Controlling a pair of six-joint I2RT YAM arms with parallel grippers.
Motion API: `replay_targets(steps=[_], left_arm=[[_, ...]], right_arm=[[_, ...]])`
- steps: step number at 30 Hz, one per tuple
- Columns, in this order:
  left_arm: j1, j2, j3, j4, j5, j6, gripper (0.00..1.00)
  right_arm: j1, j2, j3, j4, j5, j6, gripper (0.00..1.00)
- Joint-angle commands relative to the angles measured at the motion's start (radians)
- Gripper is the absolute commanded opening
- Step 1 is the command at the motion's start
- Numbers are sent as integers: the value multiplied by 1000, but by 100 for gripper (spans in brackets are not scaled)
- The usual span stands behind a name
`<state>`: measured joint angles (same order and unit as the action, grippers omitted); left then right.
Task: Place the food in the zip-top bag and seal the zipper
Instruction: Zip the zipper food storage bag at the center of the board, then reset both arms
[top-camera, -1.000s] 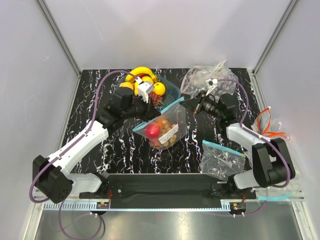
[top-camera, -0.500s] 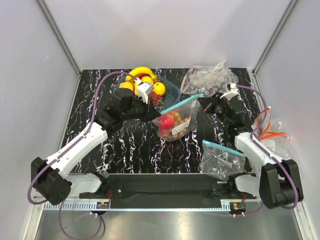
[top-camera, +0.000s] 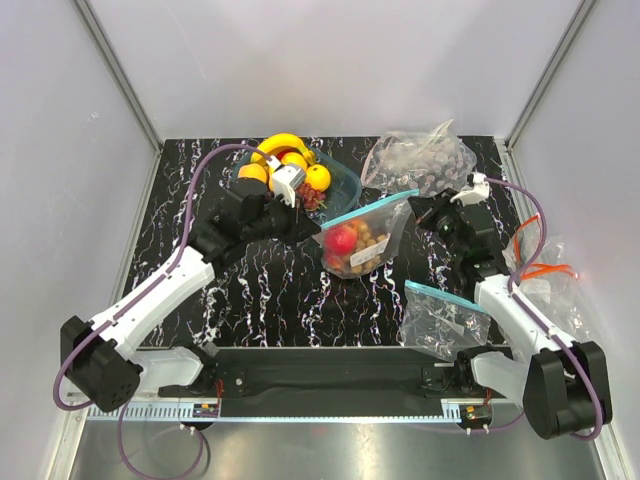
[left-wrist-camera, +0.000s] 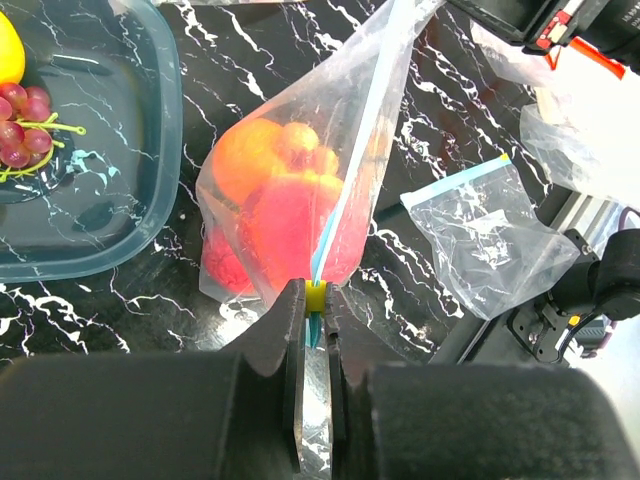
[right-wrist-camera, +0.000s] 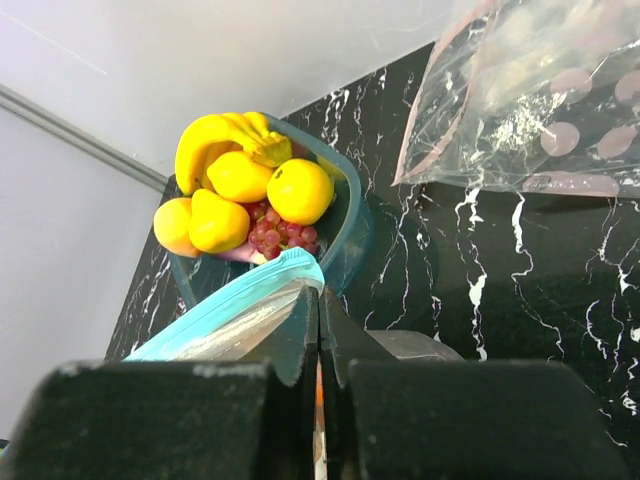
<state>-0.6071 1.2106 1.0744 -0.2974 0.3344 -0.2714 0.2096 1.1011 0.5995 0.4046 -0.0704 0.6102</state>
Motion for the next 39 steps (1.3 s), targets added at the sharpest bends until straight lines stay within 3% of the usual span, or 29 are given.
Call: replay_targets(steps=[1,3,4,6,7,9,14,15,18,22,28,30,39], left_arm=[[10,-74,-1,-55,-69,-9,5],[12,-75,-2,-57,-89,-21,6],[10,-74,-5,-57,-113,-28,7],[12,-75,-5,-63,-171,-52,8],[13,-72,-5,-68,-193,-61,8],[17,-74,-8,-71,-234,-87,9],[32,-82,-27,-69,-391,-114,16],[32,-80,-27,-71,-429,-112,25],[36,-68,-22,-72,-469,-111,26],[40,-54,8,-114,-532,-117,63],[40,-143,-4,-141,-537,-117,79],[38,-204,-11,-155,-551,-124,98],[38,-480,-15,-334,-555,-112,99]], right_arm=[[-42,-38,-10,14,259,-36,0],[-42,-24,-6,26,222,-62,13],[-42,-14,3,36,177,-66,34],[-42,12,19,30,144,-72,58],[-42,20,31,28,121,-70,76],[-41,32,36,34,98,-72,87],[-38,42,29,77,28,-76,94],[-38,45,31,80,18,-76,94],[-26,58,40,85,0,-87,95],[-13,65,48,88,-14,-101,96],[-1,68,57,86,-31,-116,98],[-1,66,60,82,-32,-119,98],[-3,48,26,103,11,-115,99]])
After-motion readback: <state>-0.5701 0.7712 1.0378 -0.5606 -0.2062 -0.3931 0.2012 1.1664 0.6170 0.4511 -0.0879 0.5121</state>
